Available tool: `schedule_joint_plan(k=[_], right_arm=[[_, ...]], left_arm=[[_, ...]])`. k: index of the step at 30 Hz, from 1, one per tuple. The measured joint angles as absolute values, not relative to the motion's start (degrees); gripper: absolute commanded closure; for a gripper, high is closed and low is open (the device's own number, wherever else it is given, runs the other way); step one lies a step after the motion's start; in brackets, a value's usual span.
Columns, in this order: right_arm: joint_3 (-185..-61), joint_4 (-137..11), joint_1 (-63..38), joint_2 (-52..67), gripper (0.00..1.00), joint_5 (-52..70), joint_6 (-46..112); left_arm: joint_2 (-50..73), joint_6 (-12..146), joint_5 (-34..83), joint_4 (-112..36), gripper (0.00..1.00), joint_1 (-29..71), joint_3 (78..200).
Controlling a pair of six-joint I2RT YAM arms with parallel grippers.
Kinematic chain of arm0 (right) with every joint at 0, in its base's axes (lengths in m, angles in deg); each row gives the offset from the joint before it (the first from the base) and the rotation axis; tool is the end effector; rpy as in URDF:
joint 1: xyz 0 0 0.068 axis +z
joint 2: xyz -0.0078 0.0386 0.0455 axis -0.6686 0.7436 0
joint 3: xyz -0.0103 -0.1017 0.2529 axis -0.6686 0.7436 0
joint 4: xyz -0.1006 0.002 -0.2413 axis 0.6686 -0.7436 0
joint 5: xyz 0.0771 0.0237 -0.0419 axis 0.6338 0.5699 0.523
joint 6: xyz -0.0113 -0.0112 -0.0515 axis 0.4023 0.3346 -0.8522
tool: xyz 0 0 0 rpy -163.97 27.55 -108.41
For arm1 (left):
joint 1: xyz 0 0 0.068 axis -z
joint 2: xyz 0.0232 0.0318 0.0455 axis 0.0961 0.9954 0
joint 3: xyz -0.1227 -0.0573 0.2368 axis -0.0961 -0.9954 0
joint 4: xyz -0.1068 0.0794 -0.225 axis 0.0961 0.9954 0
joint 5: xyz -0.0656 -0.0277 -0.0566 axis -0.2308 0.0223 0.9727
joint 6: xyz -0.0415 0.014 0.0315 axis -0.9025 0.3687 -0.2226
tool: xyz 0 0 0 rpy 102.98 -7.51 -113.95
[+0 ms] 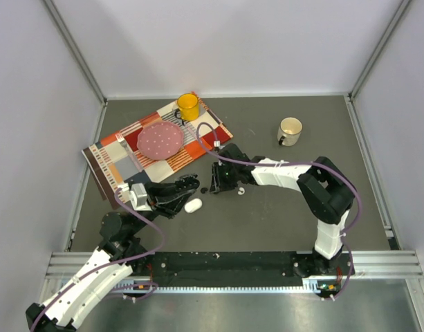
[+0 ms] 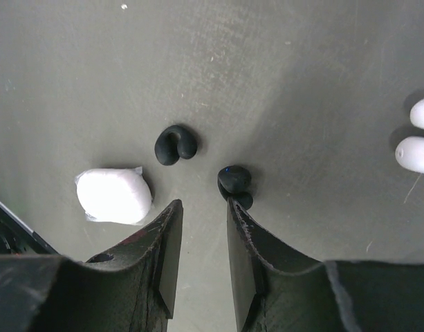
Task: Insert the wireless bluetooth earbuds into the charging case
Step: Pick up the earbud from the center of the board.
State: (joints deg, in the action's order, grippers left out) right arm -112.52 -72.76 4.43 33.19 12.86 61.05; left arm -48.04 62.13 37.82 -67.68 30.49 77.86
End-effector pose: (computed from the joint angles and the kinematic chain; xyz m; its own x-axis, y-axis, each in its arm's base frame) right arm 0.2609 0.2843 0.1640 -0.9011 -0.1306 -0.4135 -0.3394 0.8060 0.4849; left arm 0.0817 -0.0756 0.2734 0.1240 -0.4136 -0.9020 0.8820 0.4623 -0.0908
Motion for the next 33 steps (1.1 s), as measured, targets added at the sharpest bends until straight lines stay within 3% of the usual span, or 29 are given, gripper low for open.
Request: schedule_joint_plan(k=[33], right_arm=[[-114.97, -76.19, 4.80, 34.33, 0.73, 5.21, 55.13]], left_arm=[[-48.01, 62.07, 36.72, -67.61, 1.00, 30.49, 77.86]])
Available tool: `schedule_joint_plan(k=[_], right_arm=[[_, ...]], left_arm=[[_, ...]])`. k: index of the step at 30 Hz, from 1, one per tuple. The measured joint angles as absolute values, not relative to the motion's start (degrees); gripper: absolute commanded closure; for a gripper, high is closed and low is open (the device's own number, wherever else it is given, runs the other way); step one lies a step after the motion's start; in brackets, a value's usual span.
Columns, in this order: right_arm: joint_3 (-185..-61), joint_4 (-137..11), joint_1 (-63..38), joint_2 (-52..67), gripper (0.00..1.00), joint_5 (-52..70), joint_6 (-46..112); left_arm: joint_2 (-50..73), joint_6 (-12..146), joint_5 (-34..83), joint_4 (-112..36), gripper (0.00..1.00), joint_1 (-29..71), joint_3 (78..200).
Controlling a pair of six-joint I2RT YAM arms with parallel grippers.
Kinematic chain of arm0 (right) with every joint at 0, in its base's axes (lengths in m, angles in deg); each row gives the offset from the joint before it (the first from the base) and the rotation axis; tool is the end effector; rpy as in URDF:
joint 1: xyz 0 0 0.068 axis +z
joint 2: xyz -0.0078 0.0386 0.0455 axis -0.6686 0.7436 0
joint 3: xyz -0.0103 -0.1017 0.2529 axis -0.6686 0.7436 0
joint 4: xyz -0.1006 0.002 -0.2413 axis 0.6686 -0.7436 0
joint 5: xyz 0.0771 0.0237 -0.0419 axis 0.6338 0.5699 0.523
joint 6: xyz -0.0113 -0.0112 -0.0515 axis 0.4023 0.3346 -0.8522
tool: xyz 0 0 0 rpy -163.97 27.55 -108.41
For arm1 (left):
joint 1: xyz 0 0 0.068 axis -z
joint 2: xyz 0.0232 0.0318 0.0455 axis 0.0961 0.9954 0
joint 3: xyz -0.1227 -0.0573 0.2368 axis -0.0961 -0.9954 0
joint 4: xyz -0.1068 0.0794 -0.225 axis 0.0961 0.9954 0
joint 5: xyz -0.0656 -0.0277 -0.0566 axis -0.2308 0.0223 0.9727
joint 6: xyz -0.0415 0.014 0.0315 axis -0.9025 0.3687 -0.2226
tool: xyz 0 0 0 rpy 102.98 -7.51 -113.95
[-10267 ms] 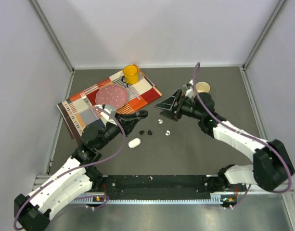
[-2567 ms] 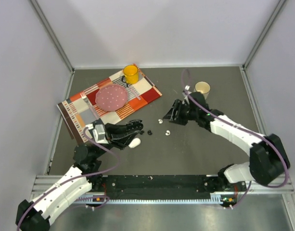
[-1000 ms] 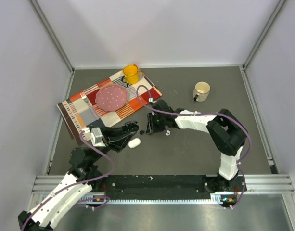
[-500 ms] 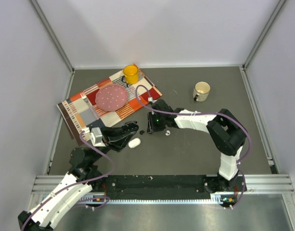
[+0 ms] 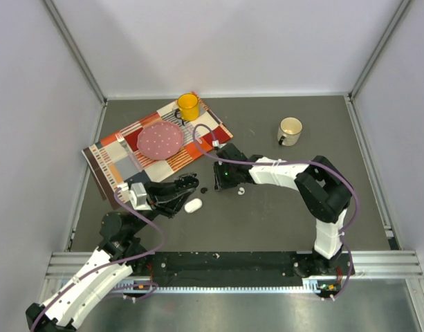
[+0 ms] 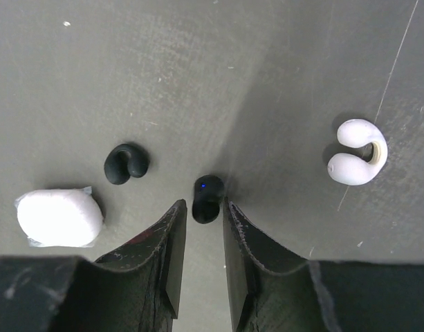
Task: Insert the wireless bluetooth earbuds into the charging case
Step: Pick up the earbud from the center of the board.
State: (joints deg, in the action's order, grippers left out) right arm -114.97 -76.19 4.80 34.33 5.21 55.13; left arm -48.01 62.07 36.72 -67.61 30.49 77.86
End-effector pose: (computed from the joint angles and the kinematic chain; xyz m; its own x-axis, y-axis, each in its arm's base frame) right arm 0.2658 0.2862 0.1647 -0.8518 -0.1971 -0.4854 -0.3898 0.8575 0.3359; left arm 0.0823 -0.0753 0.2733 0.1243 -0.4174 -0.9002 0.8735 0.4764 -0.1003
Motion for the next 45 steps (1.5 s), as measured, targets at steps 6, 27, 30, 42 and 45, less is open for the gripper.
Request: schedule_joint_plan(k=[6, 27, 30, 42, 45], right_arm=[[-115.25, -76.52, 4.87, 35.10, 0.78, 4.21, 54.67], [-116.12, -77.96, 4.91, 35.10, 0.73, 2.68, 54.04], [-116.12, -78.13, 4.91, 35.10, 0.75, 2.70, 54.04], [-116.12, -78.16, 4.91, 35.10, 0.86, 2.74, 54.23], [-116.15, -78.16, 4.91, 35.10, 0.83, 2.74, 54.28]], left_arm=[[-48.01, 61.87, 36.61, -67.61, 1.00, 30.49, 77.86], [-48.01, 61.61, 36.11, -67.61, 1.00, 30.49, 77.86], [-48.01, 61.61, 36.09, -67.61, 1.00, 30.49, 77.86], [-48.01, 61.56, 36.11, -67.61, 1.00, 30.49, 77.86], [-48.01, 61.56, 36.11, -67.61, 1.00, 30.49, 77.86]])
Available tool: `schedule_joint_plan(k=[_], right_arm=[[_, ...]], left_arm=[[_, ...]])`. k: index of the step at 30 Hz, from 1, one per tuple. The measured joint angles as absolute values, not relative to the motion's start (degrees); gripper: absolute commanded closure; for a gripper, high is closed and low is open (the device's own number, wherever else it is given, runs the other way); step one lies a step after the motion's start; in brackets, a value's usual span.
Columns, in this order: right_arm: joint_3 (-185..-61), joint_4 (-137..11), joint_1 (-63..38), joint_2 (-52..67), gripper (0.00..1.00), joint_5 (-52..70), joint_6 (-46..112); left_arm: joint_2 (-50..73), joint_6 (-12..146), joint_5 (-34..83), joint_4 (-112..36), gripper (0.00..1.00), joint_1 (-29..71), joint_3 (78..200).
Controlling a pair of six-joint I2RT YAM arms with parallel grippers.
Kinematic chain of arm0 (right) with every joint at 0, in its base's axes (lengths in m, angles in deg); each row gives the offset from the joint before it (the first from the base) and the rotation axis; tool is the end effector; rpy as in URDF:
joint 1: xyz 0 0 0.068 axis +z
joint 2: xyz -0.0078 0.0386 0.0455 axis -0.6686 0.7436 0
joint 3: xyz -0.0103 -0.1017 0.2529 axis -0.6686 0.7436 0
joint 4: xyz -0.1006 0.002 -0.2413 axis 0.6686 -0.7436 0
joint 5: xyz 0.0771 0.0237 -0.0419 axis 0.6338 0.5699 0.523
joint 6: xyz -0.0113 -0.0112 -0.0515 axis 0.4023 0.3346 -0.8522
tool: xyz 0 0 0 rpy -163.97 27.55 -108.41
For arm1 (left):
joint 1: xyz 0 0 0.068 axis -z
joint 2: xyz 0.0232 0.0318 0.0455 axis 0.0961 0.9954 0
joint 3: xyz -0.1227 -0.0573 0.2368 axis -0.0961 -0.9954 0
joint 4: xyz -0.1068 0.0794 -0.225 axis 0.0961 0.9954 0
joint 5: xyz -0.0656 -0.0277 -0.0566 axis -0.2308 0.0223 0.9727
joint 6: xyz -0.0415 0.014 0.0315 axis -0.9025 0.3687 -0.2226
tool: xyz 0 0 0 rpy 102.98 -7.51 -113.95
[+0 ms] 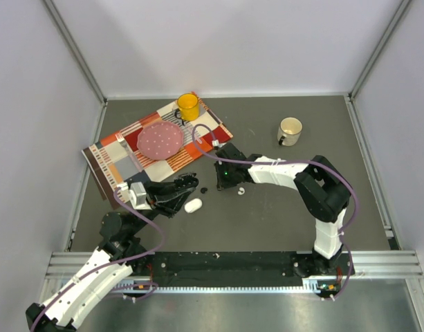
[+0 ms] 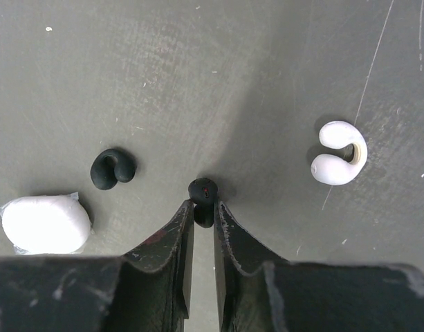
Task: Insert the wireless bluetooth earbuds into the charging case
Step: Pick up the earbud from the center of the board.
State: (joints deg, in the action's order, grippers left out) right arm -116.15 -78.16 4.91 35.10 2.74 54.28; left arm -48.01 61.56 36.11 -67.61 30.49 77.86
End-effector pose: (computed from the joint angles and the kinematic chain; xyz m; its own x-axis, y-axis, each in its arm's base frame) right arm 0.2676 0.2870 0.1634 -0.8473 -0.2118 -0.4871 -0.3847 0.8770 0.2878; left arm 0.0827 -0.0751 0.2734 0.1180 -0.4240 -0.8979 0.8697 0.4805 -0.1126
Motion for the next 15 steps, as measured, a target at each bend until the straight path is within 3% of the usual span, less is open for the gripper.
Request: schedule_joint_plan(k=[5, 8, 15], right_arm=[[-116.15, -78.16, 4.91, 35.10, 0.82, 2.76, 54.50], [-116.15, -78.18, 4.91, 35.10, 0.90, 2.76, 54.56], [-116.15, -78.16, 4.91, 35.03, 0.88, 2.78, 54.60]], left_arm=[[-48.01, 61.56, 36.11, -67.61, 1.00, 30.49, 77.86], [-48.01, 61.56, 36.09, -67.59, 1.00, 30.49, 77.86], [-47.99, 61.56, 36.09, -67.59, 1.00, 30.49, 77.86]])
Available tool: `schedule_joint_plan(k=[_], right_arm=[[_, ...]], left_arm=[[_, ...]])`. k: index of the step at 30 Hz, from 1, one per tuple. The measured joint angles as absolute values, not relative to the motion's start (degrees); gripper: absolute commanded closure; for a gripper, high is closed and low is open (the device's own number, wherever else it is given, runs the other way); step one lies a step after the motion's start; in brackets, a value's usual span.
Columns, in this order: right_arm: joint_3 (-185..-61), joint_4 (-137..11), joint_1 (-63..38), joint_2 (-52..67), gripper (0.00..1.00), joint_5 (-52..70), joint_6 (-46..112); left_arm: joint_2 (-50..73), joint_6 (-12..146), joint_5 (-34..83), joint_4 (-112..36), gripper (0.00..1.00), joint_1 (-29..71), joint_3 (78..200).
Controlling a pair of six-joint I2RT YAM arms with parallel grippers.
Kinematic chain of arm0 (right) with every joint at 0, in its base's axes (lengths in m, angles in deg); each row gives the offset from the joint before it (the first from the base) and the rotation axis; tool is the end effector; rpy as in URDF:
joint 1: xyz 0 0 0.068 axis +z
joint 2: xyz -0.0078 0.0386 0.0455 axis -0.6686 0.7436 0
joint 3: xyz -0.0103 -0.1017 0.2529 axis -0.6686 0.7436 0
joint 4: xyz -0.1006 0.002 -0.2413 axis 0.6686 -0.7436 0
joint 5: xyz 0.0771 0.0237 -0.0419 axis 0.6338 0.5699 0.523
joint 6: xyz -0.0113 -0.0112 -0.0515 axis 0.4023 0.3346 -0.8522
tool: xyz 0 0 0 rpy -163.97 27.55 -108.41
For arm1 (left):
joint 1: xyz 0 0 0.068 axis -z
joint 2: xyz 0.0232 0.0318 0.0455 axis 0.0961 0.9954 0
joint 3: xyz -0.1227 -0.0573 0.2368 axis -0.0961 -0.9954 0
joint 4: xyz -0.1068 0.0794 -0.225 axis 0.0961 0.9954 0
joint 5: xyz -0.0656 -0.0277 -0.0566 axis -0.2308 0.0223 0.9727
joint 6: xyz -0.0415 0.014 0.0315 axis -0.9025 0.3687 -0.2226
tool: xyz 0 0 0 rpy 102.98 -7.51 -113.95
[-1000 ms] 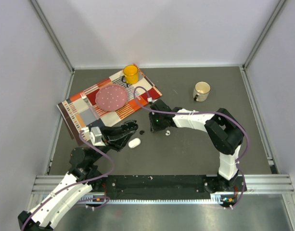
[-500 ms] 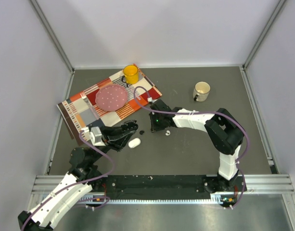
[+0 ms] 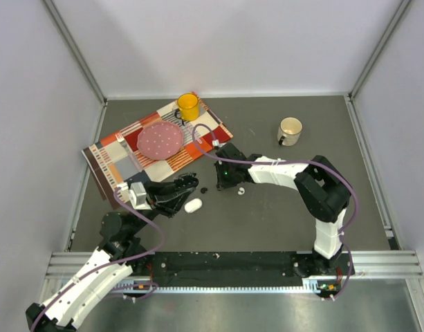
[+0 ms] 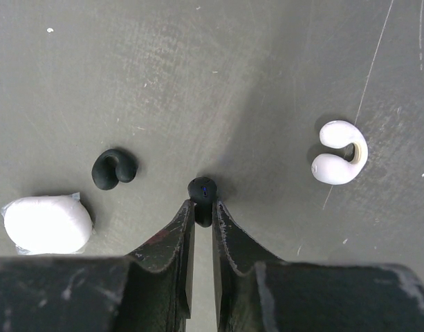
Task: Insert the wireless bluetooth earbuds into the charging case
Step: Pick up the earbud from the center of the board, then place the earbud in the charging case.
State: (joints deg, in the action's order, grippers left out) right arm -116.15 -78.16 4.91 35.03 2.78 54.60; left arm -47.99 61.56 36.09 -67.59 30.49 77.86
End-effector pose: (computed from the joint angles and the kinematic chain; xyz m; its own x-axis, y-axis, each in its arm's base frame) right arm 0.2675 0.2870 0.1639 -0.8491 -0.2066 -0.4861 -0.3804 0.8777 0.2915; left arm 0.0827 -0.0751 0.2733 0.1175 -0.4237 -0.8981 0.8695 0.4808 -0.1131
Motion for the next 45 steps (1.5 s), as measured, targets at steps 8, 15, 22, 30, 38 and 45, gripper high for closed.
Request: schedule_joint_plan(k=[8, 15, 22, 30, 38, 45], right_arm=[[-116.15, -78.24, 4.91, 33.98, 1.00, 2.78, 54.52], [-115.60, -78.57, 4.43, 26.40, 1.00, 4.34, 53.01], [-112.45, -78.16, -3.81, 10.70, 1.00, 16.58, 46.39], [-109.52, -78.11, -8.82, -8.88, 1.00, 29.23, 27.59], [-108.78, -78.18, -8.75, -21.03, 1.00, 41.95, 11.22], [-112.10, -83.73, -8.75, -20.79, 1.00, 55.57, 1.86]], left_arm=[[-48.01, 61.59, 36.11, -67.54, 1.00, 30.49, 77.86], [-48.01, 61.61, 36.09, -67.13, 1.00, 30.49, 77.86], [-47.86, 61.63, 36.13, -66.89, 1.00, 30.49, 77.86], [-47.49, 61.63, 36.37, -66.28, 1.00, 30.49, 77.86], [-46.09, 61.63, 38.01, -66.15, 1.00, 30.49, 77.95], [-45.52, 61.63, 40.05, -66.06, 1.00, 30.49, 78.21]])
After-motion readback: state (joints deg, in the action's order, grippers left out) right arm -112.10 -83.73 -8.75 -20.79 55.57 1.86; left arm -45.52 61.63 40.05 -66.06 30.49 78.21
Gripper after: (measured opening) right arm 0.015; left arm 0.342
